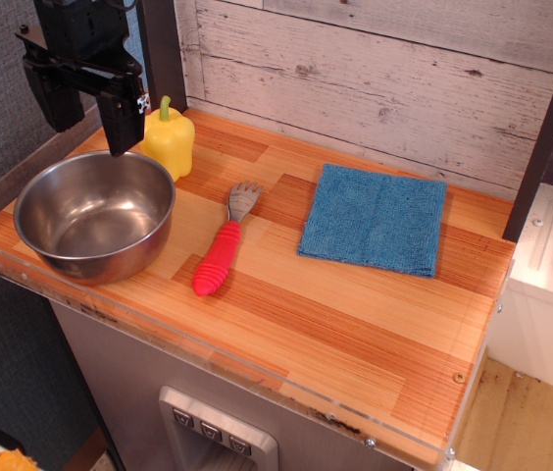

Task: Put the napkin in the bottom right hand corner of the table.

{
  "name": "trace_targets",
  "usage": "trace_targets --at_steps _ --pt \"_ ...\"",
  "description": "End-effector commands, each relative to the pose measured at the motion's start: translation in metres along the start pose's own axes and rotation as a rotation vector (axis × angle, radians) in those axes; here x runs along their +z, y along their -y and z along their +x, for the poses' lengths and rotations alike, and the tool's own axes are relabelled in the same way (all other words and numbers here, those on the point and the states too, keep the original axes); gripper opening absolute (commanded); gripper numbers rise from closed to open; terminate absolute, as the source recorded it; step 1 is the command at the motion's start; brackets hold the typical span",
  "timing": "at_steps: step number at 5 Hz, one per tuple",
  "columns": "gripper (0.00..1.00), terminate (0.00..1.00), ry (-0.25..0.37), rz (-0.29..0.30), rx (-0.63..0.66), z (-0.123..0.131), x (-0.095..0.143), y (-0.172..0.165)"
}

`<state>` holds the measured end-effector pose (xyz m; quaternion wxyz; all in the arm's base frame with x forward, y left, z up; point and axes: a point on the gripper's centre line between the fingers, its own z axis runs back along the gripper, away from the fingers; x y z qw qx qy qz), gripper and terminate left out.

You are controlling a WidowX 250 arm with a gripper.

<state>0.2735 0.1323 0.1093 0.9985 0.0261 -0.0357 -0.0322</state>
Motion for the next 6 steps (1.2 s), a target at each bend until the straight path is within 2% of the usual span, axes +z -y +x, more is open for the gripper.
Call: trace_targets --at_steps 1,2,3,4,5,6 --pt "1.00 0.00 0.000 0.000 0.000 0.000 0.000 0.000" --pt "1.00 0.00 0.126 0.038 -0.040 0.017 -0.009 0.023" --pt "1.00 0.00 0.161 0.061 -0.078 0.033 -0.009 0.056" --pt "1.00 0.00 0.214 0.054 -0.118 0.051 -0.005 0.087" --pt "1.00 0.00 0.210 -0.058 -0.099 0.079 -0.011 0.104" --pt "1.00 0.00 0.193 -0.103 -0.087 0.105 -0.016 0.120"
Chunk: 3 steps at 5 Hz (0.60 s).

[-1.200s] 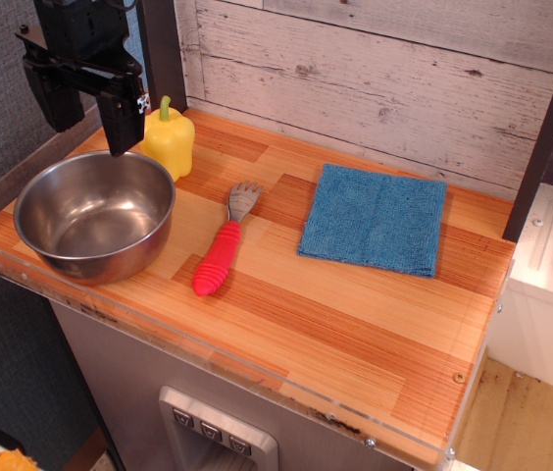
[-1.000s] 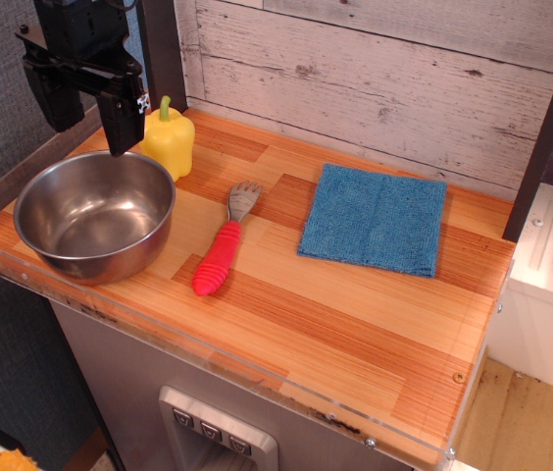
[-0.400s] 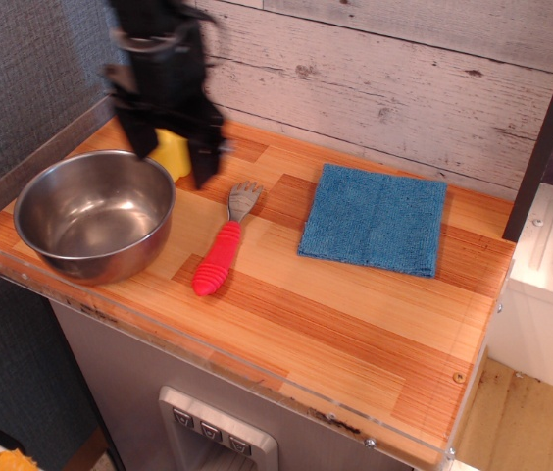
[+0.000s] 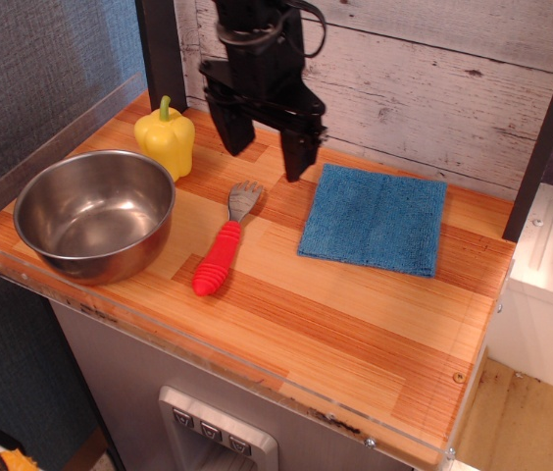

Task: Put the napkin in the bottom right hand corner of the table.

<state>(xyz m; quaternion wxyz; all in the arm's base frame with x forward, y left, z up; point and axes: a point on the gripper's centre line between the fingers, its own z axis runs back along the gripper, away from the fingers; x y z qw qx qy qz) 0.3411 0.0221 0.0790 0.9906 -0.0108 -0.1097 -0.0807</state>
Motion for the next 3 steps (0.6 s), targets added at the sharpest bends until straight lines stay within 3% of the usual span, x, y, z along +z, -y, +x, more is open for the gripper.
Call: trace_targets --at_steps 1,2,3 --pt "1.00 0.00 0.006 -0.066 0.018 0.053 -0.006 0.027" --pt "1.00 0.00 -0.066 -0.051 -0.015 0.062 -0.020 0.046" --pt "1.00 0.00 -0.119 0.015 -0.027 0.062 -0.026 0.057"
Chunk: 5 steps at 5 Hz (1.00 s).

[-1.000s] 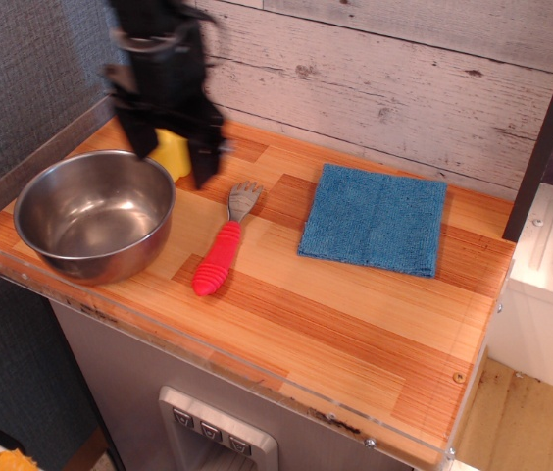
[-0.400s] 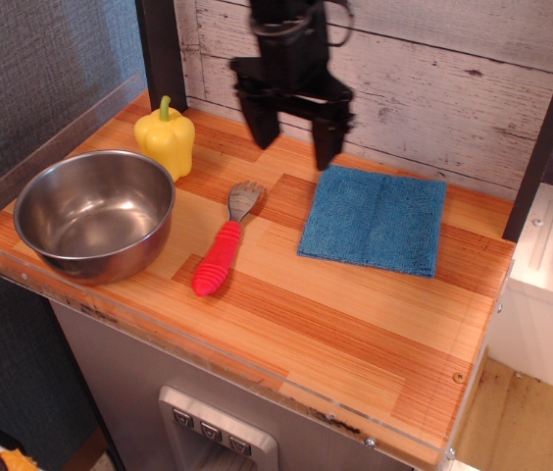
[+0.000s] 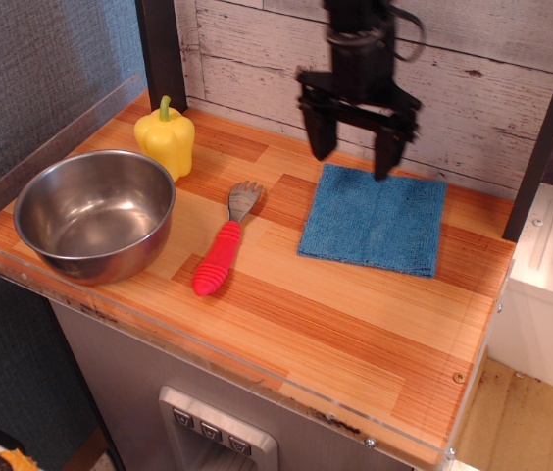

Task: Put the napkin in the bottom right hand corner of the table.

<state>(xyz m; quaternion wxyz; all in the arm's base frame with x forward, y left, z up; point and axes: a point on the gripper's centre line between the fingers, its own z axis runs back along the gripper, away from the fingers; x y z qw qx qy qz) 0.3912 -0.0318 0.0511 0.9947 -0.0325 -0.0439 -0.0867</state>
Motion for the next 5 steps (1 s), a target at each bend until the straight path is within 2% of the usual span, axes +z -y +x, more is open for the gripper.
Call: trace_targets --at_steps 1,2,4,5 --pt "1.00 0.00 -0.011 0.074 -0.019 0.006 0.000 0.019" --pt "1.00 0.00 -0.038 0.074 -0.015 0.002 -0.013 0.019" --pt "1.00 0.00 -0.055 0.090 0.012 -0.022 -0.038 0.012" --pt "1.00 0.00 -0.099 0.067 -0.011 -0.034 -0.048 0.016"
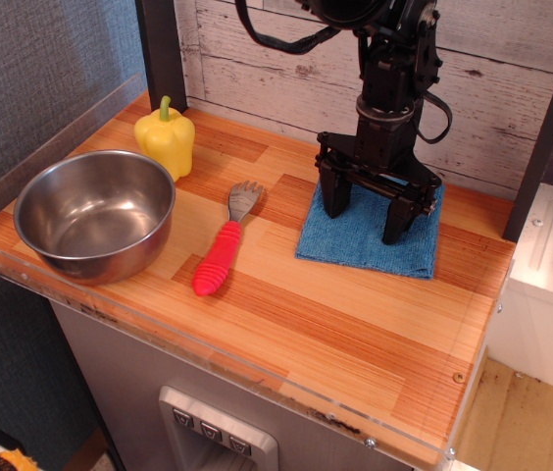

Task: Put the napkin in the bottom right hand corner of the table.

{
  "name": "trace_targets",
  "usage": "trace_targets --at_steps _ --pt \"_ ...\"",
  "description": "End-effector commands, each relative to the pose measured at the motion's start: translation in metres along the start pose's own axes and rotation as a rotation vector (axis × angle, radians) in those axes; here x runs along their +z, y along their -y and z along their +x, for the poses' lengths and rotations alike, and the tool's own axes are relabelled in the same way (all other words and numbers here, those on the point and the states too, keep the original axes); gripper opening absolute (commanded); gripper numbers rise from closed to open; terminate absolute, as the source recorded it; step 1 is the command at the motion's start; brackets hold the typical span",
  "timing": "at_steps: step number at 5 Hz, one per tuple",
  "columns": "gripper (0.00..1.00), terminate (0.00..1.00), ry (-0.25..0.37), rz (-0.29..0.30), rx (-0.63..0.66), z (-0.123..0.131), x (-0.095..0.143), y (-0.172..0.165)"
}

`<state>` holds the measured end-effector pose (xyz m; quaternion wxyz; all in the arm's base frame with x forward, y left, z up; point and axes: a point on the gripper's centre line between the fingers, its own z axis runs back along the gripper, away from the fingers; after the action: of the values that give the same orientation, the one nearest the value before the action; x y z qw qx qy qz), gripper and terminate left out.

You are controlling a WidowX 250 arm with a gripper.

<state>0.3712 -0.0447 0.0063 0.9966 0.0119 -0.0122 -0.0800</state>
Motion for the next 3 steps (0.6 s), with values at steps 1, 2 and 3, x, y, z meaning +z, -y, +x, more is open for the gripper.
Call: trace_targets --at_steps 1,2,3 --pt "1.00 0.00 -0.058 -0.042 -0.067 -0.029 0.003 0.013" --pt "1.00 0.00 -0.060 -0.052 -0.113 -0.056 0.015 0.029" --pt "1.00 0.00 -0.050 -0.035 -0.169 -0.078 0.021 0.039"
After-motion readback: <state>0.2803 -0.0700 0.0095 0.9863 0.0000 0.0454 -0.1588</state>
